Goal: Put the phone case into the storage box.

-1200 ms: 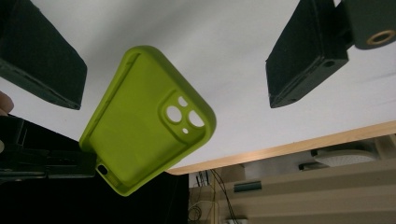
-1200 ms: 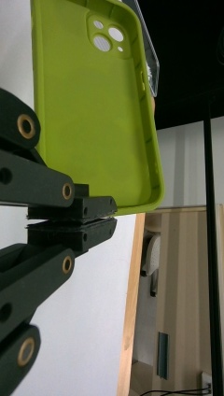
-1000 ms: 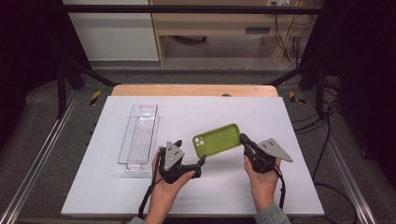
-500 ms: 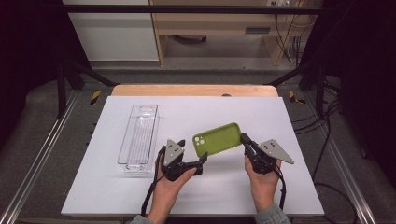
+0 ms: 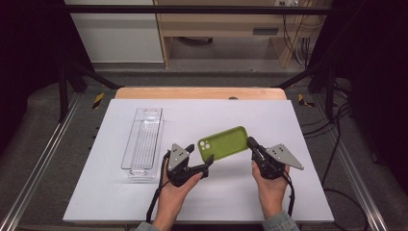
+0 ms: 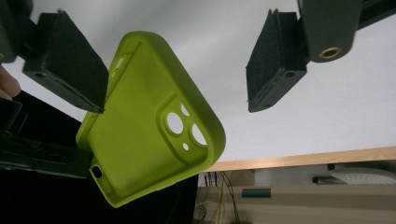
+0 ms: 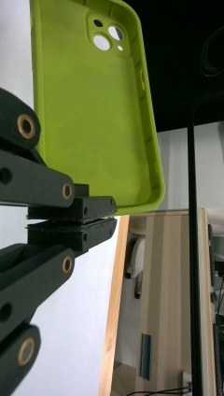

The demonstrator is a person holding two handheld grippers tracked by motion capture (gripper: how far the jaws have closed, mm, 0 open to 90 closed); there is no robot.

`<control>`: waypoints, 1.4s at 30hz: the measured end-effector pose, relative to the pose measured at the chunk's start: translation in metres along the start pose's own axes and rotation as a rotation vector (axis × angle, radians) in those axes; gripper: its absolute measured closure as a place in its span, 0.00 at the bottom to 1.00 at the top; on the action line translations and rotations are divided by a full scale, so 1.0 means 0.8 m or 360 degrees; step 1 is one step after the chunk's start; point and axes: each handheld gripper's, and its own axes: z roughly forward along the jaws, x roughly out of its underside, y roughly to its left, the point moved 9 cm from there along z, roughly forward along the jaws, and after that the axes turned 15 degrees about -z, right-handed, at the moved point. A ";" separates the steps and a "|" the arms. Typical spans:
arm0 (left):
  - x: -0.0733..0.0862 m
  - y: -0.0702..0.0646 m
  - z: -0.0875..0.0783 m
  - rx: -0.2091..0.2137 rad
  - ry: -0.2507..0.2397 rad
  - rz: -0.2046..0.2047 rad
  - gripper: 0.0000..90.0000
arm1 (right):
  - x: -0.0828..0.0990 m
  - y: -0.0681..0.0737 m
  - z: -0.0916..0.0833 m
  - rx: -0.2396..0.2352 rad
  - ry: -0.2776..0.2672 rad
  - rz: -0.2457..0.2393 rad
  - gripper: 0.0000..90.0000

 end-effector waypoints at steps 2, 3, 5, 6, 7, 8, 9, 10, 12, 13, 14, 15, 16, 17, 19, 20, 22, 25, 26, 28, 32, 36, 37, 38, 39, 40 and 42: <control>0.001 -0.001 0.001 0.0003 0.0002 0.0001 0.26 | 0.000 0.000 0.000 -0.0003 0.0001 -0.0001 0.98; 0.001 -0.001 0.001 0.0004 0.0001 0.0001 0.27 | 0.000 0.000 0.000 -0.0004 0.0001 0.0000 0.98; 0.001 -0.001 0.001 0.0000 -0.0002 0.0000 0.29 | 0.000 0.001 0.000 -0.0005 -0.0001 0.0002 0.98; 0.001 0.000 0.001 0.0000 -0.0001 -0.0004 0.30 | 0.000 0.001 0.000 -0.0006 -0.0001 0.0003 0.98; 0.001 0.000 0.001 0.0000 0.0000 -0.0007 0.30 | 0.000 0.001 0.000 -0.0007 -0.0001 0.0004 0.98; 0.001 0.000 0.001 -0.0001 -0.0001 -0.0007 0.32 | 0.000 0.001 0.000 -0.0008 -0.0001 0.0005 0.98; 0.001 -0.001 0.001 0.0001 -0.0001 -0.0007 0.32 | 0.000 0.001 0.000 -0.0008 -0.0001 0.0005 0.98; 0.001 -0.002 0.001 0.0005 0.0000 -0.0006 0.33 | 0.000 0.001 0.000 -0.0009 -0.0001 0.0001 0.98; 0.002 -0.003 0.001 0.0017 0.0002 -0.0003 0.34 | 0.000 0.001 0.000 -0.0008 -0.0005 0.0000 0.98; 0.002 -0.004 0.000 0.0027 -0.0002 0.0002 0.35 | -0.001 0.002 0.000 -0.0008 -0.0006 -0.0001 0.98; 0.002 -0.007 0.000 0.0046 0.0000 -0.0002 0.35 | -0.001 0.002 0.000 -0.0009 -0.0006 -0.0001 0.98; 0.003 -0.007 0.000 0.0045 0.0002 0.0012 0.36 | -0.001 0.002 0.000 -0.0010 -0.0006 -0.0004 0.98; 0.003 -0.008 0.000 0.0045 0.0000 0.0015 0.36 | -0.001 0.002 0.000 -0.0009 -0.0006 -0.0005 0.98; 0.003 -0.008 -0.001 0.0047 -0.0001 0.0013 0.37 | 0.000 0.002 0.000 -0.0009 -0.0006 -0.0005 0.98; 0.003 -0.008 -0.001 0.0048 -0.0002 0.0011 0.38 | 0.000 0.001 0.000 -0.0007 -0.0004 -0.0002 0.98; 0.003 -0.008 -0.001 0.0050 0.0000 0.0012 0.39 | 0.000 0.001 0.000 -0.0008 -0.0003 0.0002 0.98; 0.004 -0.009 -0.001 0.0052 0.0001 0.0017 0.42 | 0.000 0.000 0.000 -0.0008 -0.0003 0.0002 0.98; 0.003 -0.008 -0.002 0.0040 -0.0009 0.0022 0.44 | 0.000 0.000 0.000 -0.0008 -0.0003 0.0002 0.98; 0.003 -0.008 -0.002 0.0039 -0.0009 0.0022 0.45 | 0.000 0.000 0.000 -0.0007 -0.0003 0.0001 0.98; 0.003 -0.007 -0.002 0.0039 -0.0009 0.0018 0.47 | 0.000 0.000 0.000 -0.0008 -0.0002 0.0002 0.98; 0.003 -0.006 -0.003 0.0034 -0.0011 0.0013 0.49 | 0.001 0.001 0.001 -0.0010 -0.0002 0.0001 0.98; 0.004 -0.005 -0.004 0.0039 -0.0011 -0.0002 0.53 | 0.002 0.001 0.001 -0.0011 0.0000 -0.0001 0.98; 0.004 -0.004 -0.005 0.0030 -0.0015 0.0001 0.53 | 0.002 0.001 0.001 -0.0011 0.0001 -0.0004 0.98; 0.004 -0.004 -0.005 0.0028 -0.0015 0.0001 0.54 | 0.002 0.001 0.001 -0.0010 0.0001 -0.0005 0.98; 0.004 -0.004 -0.005 0.0025 -0.0016 0.0002 0.55 | 0.002 0.002 0.001 -0.0011 0.0001 -0.0001 0.98; 0.004 -0.003 -0.006 0.0023 -0.0017 0.0000 0.56 | 0.002 0.001 0.001 -0.0011 0.0001 -0.0007 0.98; 0.005 -0.003 -0.006 0.0025 -0.0016 -0.0014 0.58 | 0.002 0.002 0.001 -0.0012 0.0005 -0.0008 0.98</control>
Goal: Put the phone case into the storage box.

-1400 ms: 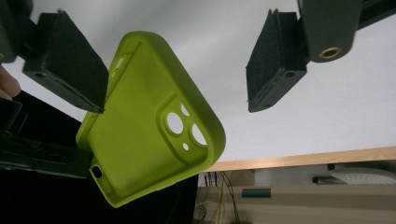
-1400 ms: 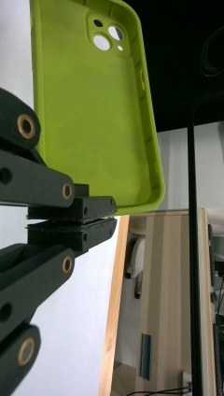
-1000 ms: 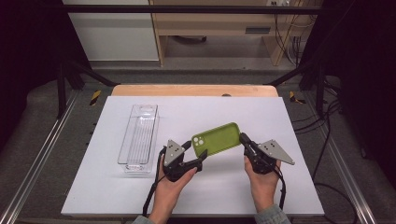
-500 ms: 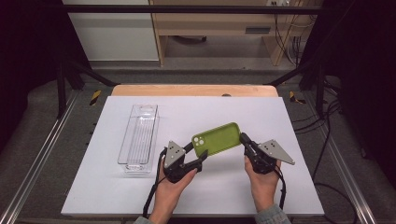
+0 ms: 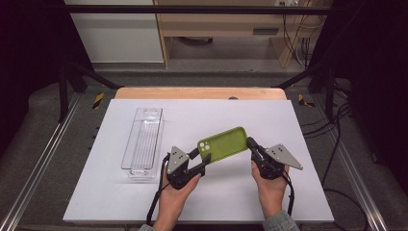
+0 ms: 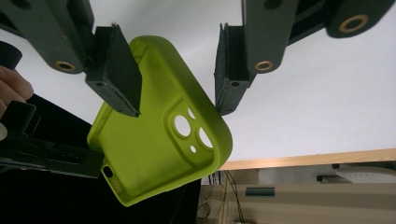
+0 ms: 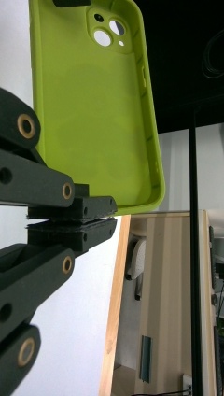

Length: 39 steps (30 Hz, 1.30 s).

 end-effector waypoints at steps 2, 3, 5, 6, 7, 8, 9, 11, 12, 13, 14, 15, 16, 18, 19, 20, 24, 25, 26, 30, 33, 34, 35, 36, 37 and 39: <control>0.000 0.001 0.000 -0.0004 -0.0003 -0.0004 0.59 | 0.001 0.000 0.000 -0.0003 0.0003 0.0001 0.98; 0.000 0.001 -0.001 -0.0003 -0.0004 -0.0008 0.60 | 0.001 0.000 0.001 -0.0002 0.0003 0.0002 0.98; -0.001 0.002 -0.002 -0.0003 -0.0008 -0.0011 0.62 | 0.002 0.000 0.001 -0.0003 0.0008 0.0004 0.98; -0.001 0.002 -0.002 -0.0002 -0.0009 -0.0012 0.63 | 0.002 -0.001 0.001 -0.0004 0.0008 0.0000 0.98; -0.001 0.002 -0.002 -0.0002 -0.0012 -0.0013 0.64 | 0.003 0.000 0.001 -0.0006 0.0010 0.0000 0.98; -0.001 0.001 -0.003 -0.0001 -0.0013 -0.0013 0.66 | 0.003 0.000 0.002 -0.0005 0.0010 0.0001 0.98; -0.001 0.001 -0.003 0.0001 -0.0014 -0.0015 0.66 | 0.004 0.000 0.002 -0.0007 0.0012 -0.0001 0.98; -0.002 0.001 -0.004 0.0003 -0.0014 -0.0015 0.69 | 0.006 0.000 0.004 -0.0016 0.0024 -0.0001 0.98; -0.002 0.001 -0.005 0.0004 -0.0015 -0.0014 0.69 | 0.006 0.000 0.004 -0.0016 0.0024 -0.0001 0.98; -0.002 0.001 -0.005 0.0004 -0.0017 -0.0010 0.70 | 0.008 0.000 0.004 -0.0021 0.0029 0.0001 0.98; -0.002 0.001 -0.006 0.0005 -0.0018 -0.0011 0.71 | 0.009 0.000 0.005 -0.0022 0.0029 0.0004 0.98; -0.002 0.001 -0.006 0.0005 -0.0018 -0.0012 0.72 | 0.010 0.001 0.006 -0.0032 0.0036 0.0005 0.98; -0.002 0.000 -0.006 0.0006 -0.0016 -0.0014 0.72 | 0.010 0.001 0.006 -0.0034 0.0036 0.0005 0.98; -0.003 0.000 -0.007 0.0005 -0.0014 -0.0018 0.73 | 0.012 0.001 0.007 -0.0040 0.0041 0.0007 0.98; -0.003 0.001 -0.007 0.0001 -0.0016 -0.0021 0.74 | 0.012 0.001 0.007 -0.0042 0.0042 0.0007 0.98; -0.003 0.001 -0.007 -0.0001 -0.0019 -0.0023 0.75 | 0.013 0.002 0.007 -0.0048 0.0046 0.0010 0.98; -0.003 0.001 -0.008 0.0011 -0.0016 -0.0056 0.78 | 0.014 0.002 0.008 -0.0055 0.0051 0.0012 0.98; -0.003 0.000 -0.008 0.0015 -0.0016 -0.0060 0.79 | 0.015 0.002 0.009 -0.0058 0.0052 0.0016 0.98; -0.003 0.000 -0.009 0.0021 -0.0014 -0.0065 0.79 | 0.015 0.002 0.009 -0.0063 0.0054 0.0018 0.98; -0.004 -0.003 -0.010 0.0063 -0.0014 -0.0096 0.83 | 0.019 0.002 0.011 -0.0075 0.0064 0.0039 0.98; -0.005 -0.007 -0.012 0.0096 -0.0023 -0.0098 0.87 | 0.021 0.002 0.012 -0.0090 0.0069 0.0059 0.98; -0.006 -0.008 -0.013 0.0101 -0.0027 -0.0093 0.87 | 0.022 0.002 0.013 -0.0097 0.0071 0.0065 0.98; -0.006 -0.009 -0.014 0.0099 -0.0027 -0.0088 0.87 | 0.023 0.003 0.013 -0.0103 0.0076 0.0073 0.98; -0.006 -0.009 -0.015 0.0097 -0.0027 -0.0082 0.87 | 0.023 0.003 0.013 -0.0112 0.0075 0.0082 0.98; -0.006 -0.010 -0.015 0.0100 -0.0029 -0.0079 0.87 | 0.024 0.003 0.014 -0.0119 0.0077 0.0085 0.98; -0.007 -0.011 -0.016 0.0101 -0.0037 -0.0071 0.87 | 0.025 0.004 0.014 -0.0125 0.0082 0.0087 0.98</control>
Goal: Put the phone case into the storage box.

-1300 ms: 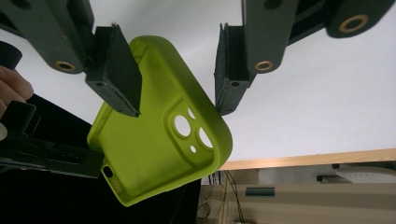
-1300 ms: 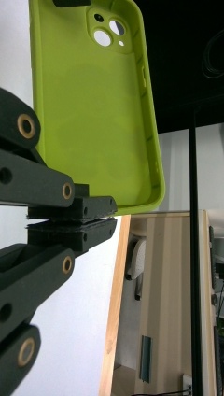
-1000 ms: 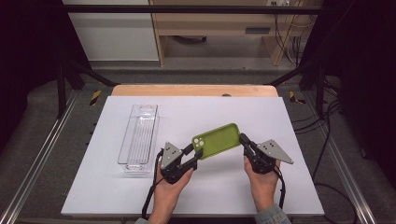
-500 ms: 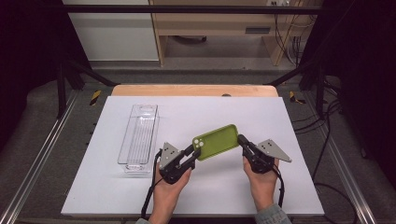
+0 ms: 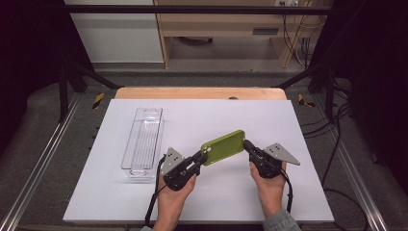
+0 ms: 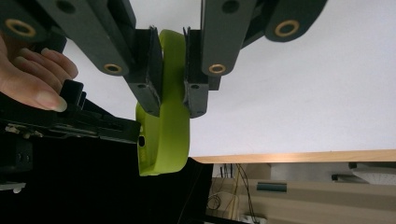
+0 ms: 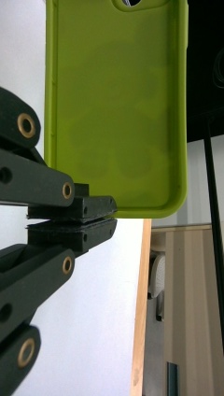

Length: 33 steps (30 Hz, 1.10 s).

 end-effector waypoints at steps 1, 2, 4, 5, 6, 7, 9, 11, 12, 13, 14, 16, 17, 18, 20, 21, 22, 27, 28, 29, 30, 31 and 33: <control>0.000 0.000 0.000 -0.0003 -0.0003 0.0004 0.87 | 0.000 0.000 0.000 -0.0005 -0.0002 0.0002 0.98; -0.001 0.000 -0.001 -0.0007 -0.0008 0.0009 0.87 | 0.000 0.000 0.001 -0.0009 -0.0002 0.0002 0.98; -0.002 0.001 -0.001 -0.0015 -0.0015 0.0016 0.87 | 0.000 0.001 0.001 -0.0020 -0.0003 0.0007 0.98; -0.003 0.002 -0.002 -0.0023 -0.0019 0.0023 0.87 | 0.001 0.002 0.002 -0.0030 -0.0002 0.0009 0.97; -0.003 0.003 -0.002 -0.0034 -0.0020 0.0033 0.87 | 0.001 0.003 0.003 -0.0043 0.0001 0.0020 0.97; -0.003 0.005 -0.002 -0.0048 -0.0020 0.0048 0.88 | 0.002 0.003 0.004 -0.0059 0.0004 0.0027 0.97; -0.005 0.010 -0.004 -0.0077 -0.0031 0.0063 0.88 | 0.003 0.005 0.005 -0.0077 0.0006 0.0033 0.92; -0.006 0.013 -0.004 -0.0087 -0.0033 0.0061 0.88 | 0.002 0.006 0.006 -0.0085 -0.0006 0.0031 0.86; -0.006 0.015 -0.005 -0.0091 -0.0033 0.0060 0.88 | 0.002 0.007 0.006 -0.0086 -0.0007 0.0033 0.84; -0.006 0.016 -0.005 -0.0096 -0.0035 0.0057 0.88 | 0.002 0.007 0.007 -0.0089 -0.0009 0.0036 0.82; -0.007 0.018 -0.006 -0.0106 -0.0040 0.0061 0.88 | 0.002 0.007 0.007 -0.0093 -0.0011 0.0042 0.80; -0.008 0.019 -0.006 -0.0118 -0.0048 0.0067 0.88 | 0.002 0.008 0.008 -0.0100 -0.0015 0.0045 0.75; -0.009 0.020 -0.006 -0.0128 -0.0052 0.0069 0.88 | 0.001 0.008 0.008 -0.0101 -0.0018 0.0047 0.74; -0.010 0.021 -0.006 -0.0136 -0.0056 0.0066 0.88 | 0.001 0.009 0.008 -0.0106 -0.0021 0.0048 0.72; -0.011 0.024 -0.006 -0.0147 -0.0058 0.0066 0.88 | 0.000 0.011 0.007 -0.0121 -0.0027 0.0052 0.68; -0.011 0.025 -0.006 -0.0155 -0.0060 0.0069 0.88 | -0.001 0.011 0.008 -0.0123 -0.0031 0.0051 0.67; -0.012 0.026 -0.007 -0.0163 -0.0062 0.0075 0.88 | -0.001 0.012 0.007 -0.0126 -0.0035 0.0052 0.66; -0.017 0.031 -0.010 -0.0195 -0.0082 0.0102 0.88 | -0.003 0.013 0.007 -0.0127 -0.0042 0.0039 0.57; -0.018 0.032 -0.011 -0.0201 -0.0083 0.0105 0.88 | -0.002 0.013 0.008 -0.0129 -0.0037 0.0041 0.56; -0.020 0.034 -0.012 -0.0206 -0.0089 0.0107 0.88 | -0.001 0.013 0.009 -0.0128 -0.0029 0.0042 0.54; -0.021 0.035 -0.013 -0.0209 -0.0092 0.0108 0.88 | 0.000 0.012 0.010 -0.0128 -0.0022 0.0036 0.51; -0.022 0.036 -0.014 -0.0214 -0.0094 0.0111 0.88 | 0.001 0.012 0.010 -0.0128 -0.0016 0.0034 0.49; -0.024 0.038 -0.016 -0.0220 -0.0101 0.0111 0.88 | 0.002 0.012 0.012 -0.0118 -0.0007 0.0031 0.44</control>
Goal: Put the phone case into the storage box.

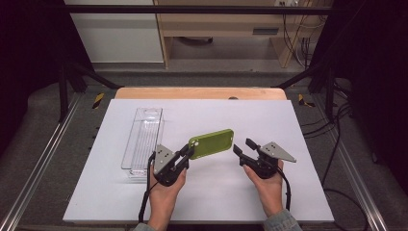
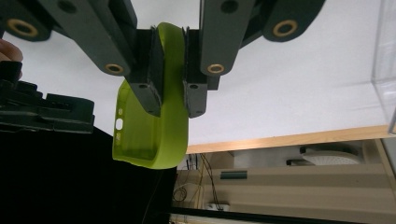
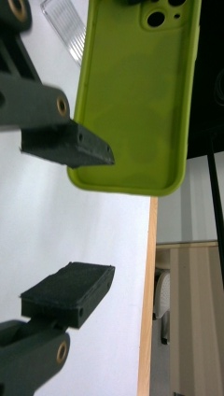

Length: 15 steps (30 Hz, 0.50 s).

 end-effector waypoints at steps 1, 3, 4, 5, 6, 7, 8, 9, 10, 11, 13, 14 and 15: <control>-0.001 0.001 -0.001 -0.0004 -0.0002 0.0000 0.88 | 0.001 0.000 0.001 0.0005 0.0005 0.0005 0.41; -0.003 0.003 -0.002 -0.0009 -0.0008 0.0002 0.88 | 0.003 -0.002 0.003 0.0004 0.0025 0.0011 0.37; -0.004 0.004 -0.003 -0.0014 -0.0011 0.0009 0.88 | 0.004 -0.002 0.003 0.0003 0.0033 0.0010 0.35; -0.005 0.005 -0.004 -0.0018 -0.0014 0.0015 0.88 | 0.005 -0.003 0.003 0.0012 0.0037 0.0011 0.33; -0.005 0.005 -0.004 -0.0024 -0.0016 0.0024 0.88 | 0.005 -0.004 0.004 0.0017 0.0042 0.0015 0.31; -0.006 0.006 -0.004 -0.0031 -0.0015 0.0037 0.88 | 0.007 -0.005 0.005 0.0016 0.0051 0.0006 0.30; -0.006 0.007 -0.005 -0.0037 -0.0013 0.0050 0.88 | 0.008 -0.005 0.005 0.0011 0.0060 0.0006 0.30; -0.007 0.008 -0.005 -0.0042 -0.0013 0.0056 0.88 | 0.009 -0.004 0.005 -0.0003 0.0071 0.0005 0.29; -0.007 0.009 -0.006 -0.0043 -0.0012 0.0058 0.88 | 0.010 -0.003 0.006 -0.0009 0.0082 -0.0003 0.28; -0.008 0.010 -0.006 -0.0044 -0.0012 0.0058 0.88 | 0.011 -0.003 0.006 -0.0007 0.0092 -0.0013 0.27; -0.010 0.012 -0.007 -0.0051 -0.0015 0.0069 0.88 | 0.013 -0.003 0.007 0.0006 0.0101 -0.0029 0.24; -0.010 0.012 -0.008 -0.0054 -0.0010 0.0082 0.88 | 0.013 -0.004 0.008 0.0013 0.0105 -0.0034 0.23; -0.010 0.013 -0.009 -0.0057 -0.0007 0.0090 0.88 | 0.014 -0.004 0.008 0.0025 0.0113 -0.0045 0.23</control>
